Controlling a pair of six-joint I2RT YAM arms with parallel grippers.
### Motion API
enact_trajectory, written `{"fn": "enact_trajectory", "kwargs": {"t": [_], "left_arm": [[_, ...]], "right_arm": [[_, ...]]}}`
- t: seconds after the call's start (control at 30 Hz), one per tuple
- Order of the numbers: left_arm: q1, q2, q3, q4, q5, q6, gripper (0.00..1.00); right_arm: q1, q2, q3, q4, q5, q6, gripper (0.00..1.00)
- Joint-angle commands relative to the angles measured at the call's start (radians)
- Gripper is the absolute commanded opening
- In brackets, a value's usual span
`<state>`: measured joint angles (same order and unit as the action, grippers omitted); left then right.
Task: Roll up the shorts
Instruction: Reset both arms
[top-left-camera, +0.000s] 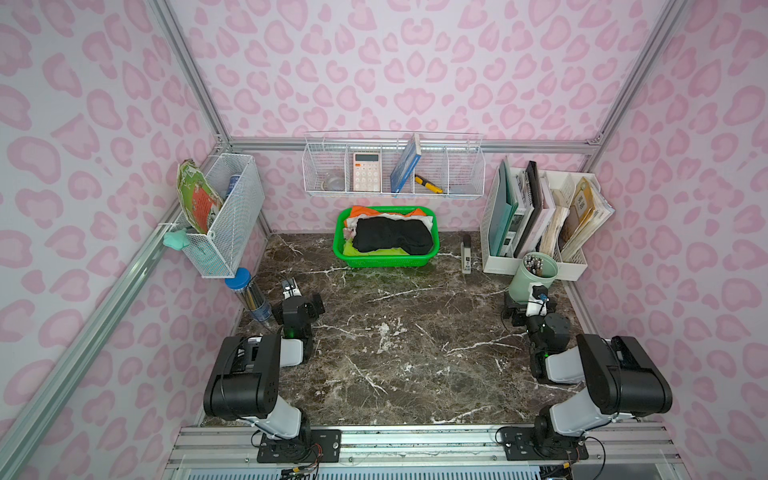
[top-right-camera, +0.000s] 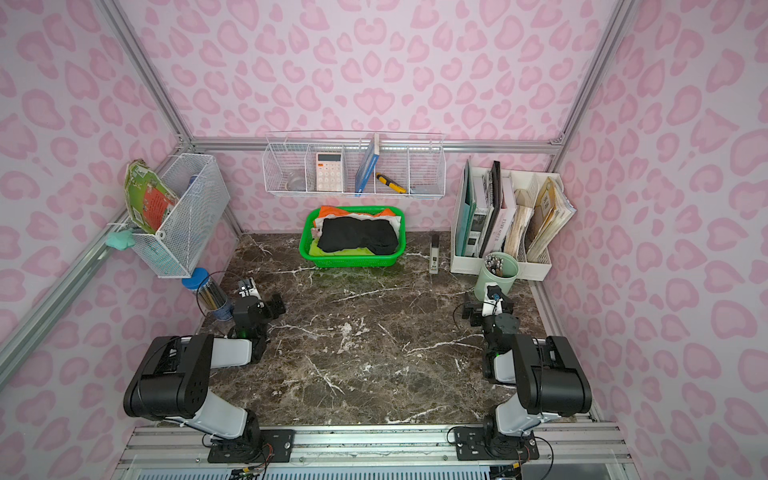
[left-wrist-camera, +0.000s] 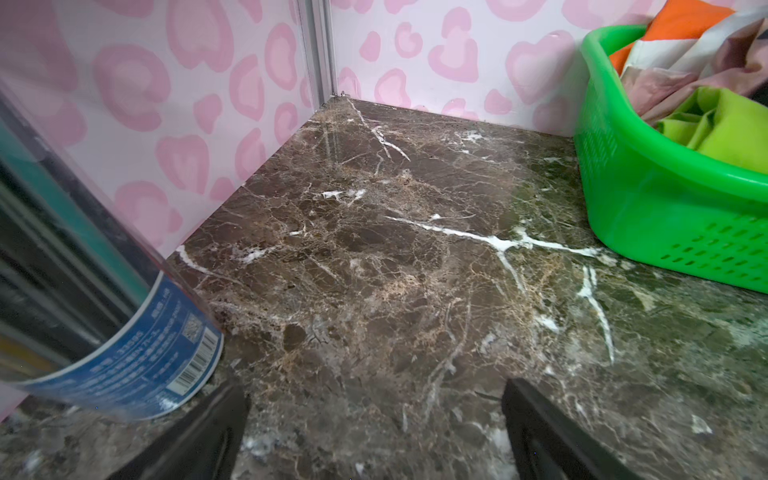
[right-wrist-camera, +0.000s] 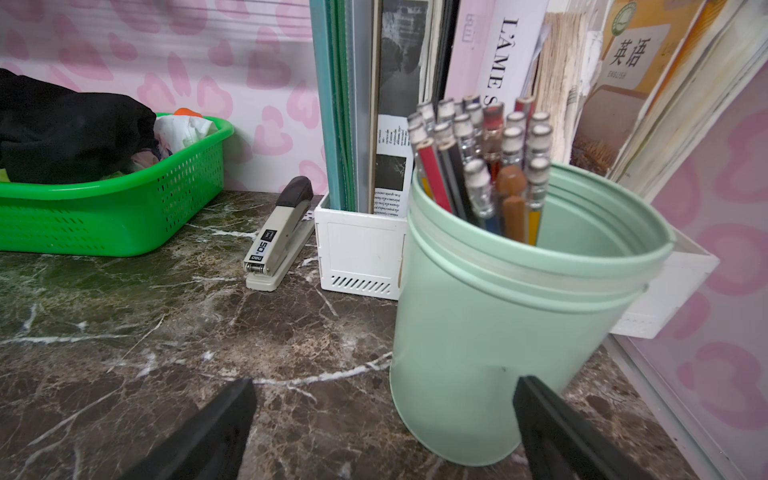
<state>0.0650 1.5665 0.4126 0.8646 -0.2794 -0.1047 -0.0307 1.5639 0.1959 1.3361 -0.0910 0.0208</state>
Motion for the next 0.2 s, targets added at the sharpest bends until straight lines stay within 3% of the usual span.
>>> {"fn": "enact_trajectory", "kwargs": {"t": [0.0,0.17], "left_arm": [[0.000,0.004,0.006,-0.005,-0.014,-0.013,0.99],[0.000,0.000,0.002,0.000,-0.013,-0.012,0.99]], "right_arm": [[-0.001,0.002,0.004,0.030,0.007,0.002,1.00],[0.000,0.000,0.004,0.030,0.006,0.003,1.00]]}}
